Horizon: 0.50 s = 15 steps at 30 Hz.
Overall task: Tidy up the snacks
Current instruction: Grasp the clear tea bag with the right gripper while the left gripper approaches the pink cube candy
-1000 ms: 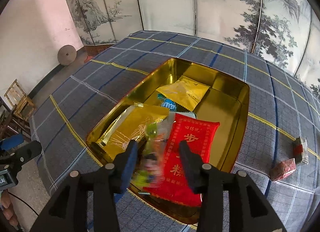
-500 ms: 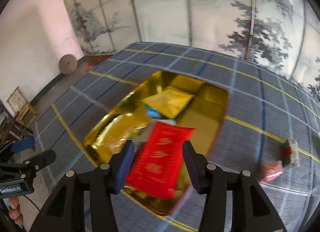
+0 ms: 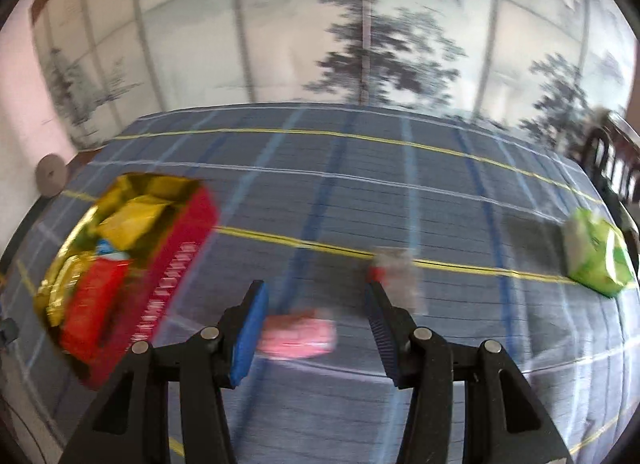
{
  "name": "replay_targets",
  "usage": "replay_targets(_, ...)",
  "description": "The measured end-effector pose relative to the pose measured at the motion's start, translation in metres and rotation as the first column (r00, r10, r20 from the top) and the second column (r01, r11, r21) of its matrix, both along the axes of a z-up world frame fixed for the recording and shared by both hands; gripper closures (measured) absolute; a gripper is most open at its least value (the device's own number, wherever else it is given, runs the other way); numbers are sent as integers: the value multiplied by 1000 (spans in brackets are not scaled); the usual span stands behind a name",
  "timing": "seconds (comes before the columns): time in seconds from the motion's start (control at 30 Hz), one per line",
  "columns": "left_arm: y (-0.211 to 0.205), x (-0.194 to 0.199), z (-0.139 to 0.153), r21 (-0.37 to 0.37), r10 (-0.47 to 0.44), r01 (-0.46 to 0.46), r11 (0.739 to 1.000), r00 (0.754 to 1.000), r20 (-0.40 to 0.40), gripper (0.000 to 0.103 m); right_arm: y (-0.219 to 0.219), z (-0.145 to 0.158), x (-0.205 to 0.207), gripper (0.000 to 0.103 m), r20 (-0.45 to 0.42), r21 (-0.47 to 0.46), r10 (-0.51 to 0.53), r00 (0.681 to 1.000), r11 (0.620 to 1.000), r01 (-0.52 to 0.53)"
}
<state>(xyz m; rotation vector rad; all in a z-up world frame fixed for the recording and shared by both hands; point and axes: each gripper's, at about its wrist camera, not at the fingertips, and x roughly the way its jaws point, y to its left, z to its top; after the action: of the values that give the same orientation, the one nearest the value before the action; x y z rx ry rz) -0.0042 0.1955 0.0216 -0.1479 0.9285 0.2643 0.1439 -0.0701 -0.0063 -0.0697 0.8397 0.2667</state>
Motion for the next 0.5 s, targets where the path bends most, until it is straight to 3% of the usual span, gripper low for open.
replay_targets(0.17,-29,17,2,21,-75,74,997,997,7,12,-37,-13,17,52,-36,12,-55,998,998,55)
replay_targets(0.5,-91,47,-3,44,-210,209,977,978,8,12,-40,-37,37,52,-51,0,-33,998,999,33)
